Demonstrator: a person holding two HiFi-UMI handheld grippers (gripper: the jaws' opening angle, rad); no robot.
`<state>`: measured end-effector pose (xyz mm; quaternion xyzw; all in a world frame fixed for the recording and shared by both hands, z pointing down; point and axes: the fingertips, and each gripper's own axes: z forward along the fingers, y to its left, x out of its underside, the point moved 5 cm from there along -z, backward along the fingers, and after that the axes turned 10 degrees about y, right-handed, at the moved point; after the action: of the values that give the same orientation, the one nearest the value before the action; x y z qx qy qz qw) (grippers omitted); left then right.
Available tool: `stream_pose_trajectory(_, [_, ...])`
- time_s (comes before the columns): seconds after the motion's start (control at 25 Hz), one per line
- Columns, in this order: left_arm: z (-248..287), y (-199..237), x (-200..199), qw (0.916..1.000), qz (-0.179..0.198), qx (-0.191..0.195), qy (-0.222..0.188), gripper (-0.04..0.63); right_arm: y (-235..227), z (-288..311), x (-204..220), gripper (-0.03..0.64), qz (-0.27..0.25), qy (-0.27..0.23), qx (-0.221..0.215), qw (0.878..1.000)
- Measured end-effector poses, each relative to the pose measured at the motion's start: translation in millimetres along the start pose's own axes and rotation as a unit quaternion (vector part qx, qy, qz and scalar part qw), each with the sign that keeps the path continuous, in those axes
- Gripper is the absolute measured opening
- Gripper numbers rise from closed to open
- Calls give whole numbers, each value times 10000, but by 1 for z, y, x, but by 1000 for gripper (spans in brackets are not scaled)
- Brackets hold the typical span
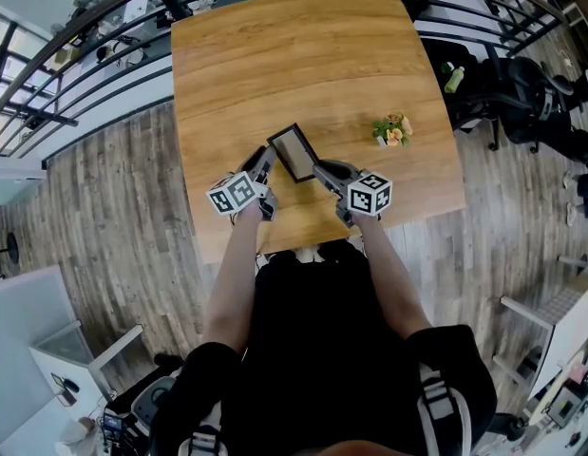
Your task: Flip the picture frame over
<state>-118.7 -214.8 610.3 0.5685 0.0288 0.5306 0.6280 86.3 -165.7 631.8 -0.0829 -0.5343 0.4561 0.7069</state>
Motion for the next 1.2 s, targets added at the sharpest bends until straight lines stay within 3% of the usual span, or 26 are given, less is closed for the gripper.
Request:
stream_pose_trajectory(0.44, [18,-32,7,9990,138,349,251,153,3,0,-8,77,-749,81,656,9950])
stream_pose_trajectory(0.72, [31,-51,16,9962,-160,739,422,191,13,-5,-15,77,-1349,100,1038,9854])
stream_pose_trajectory(0.92, [37,-54,20,9945,-329,800,595,224,20,-6,-16,77,-1714,132,1200,9778])
stream_pose_trajectory(1.08, [41,-57,23,9897,-834,970,637,250,30,-5,-16,77,-2308,344,1438,9617])
stream_pose_trajectory(1.2, [44,-53,26,9866,-1129,993,628,250,39,-6,-19,76,-2911,528,1737,9393])
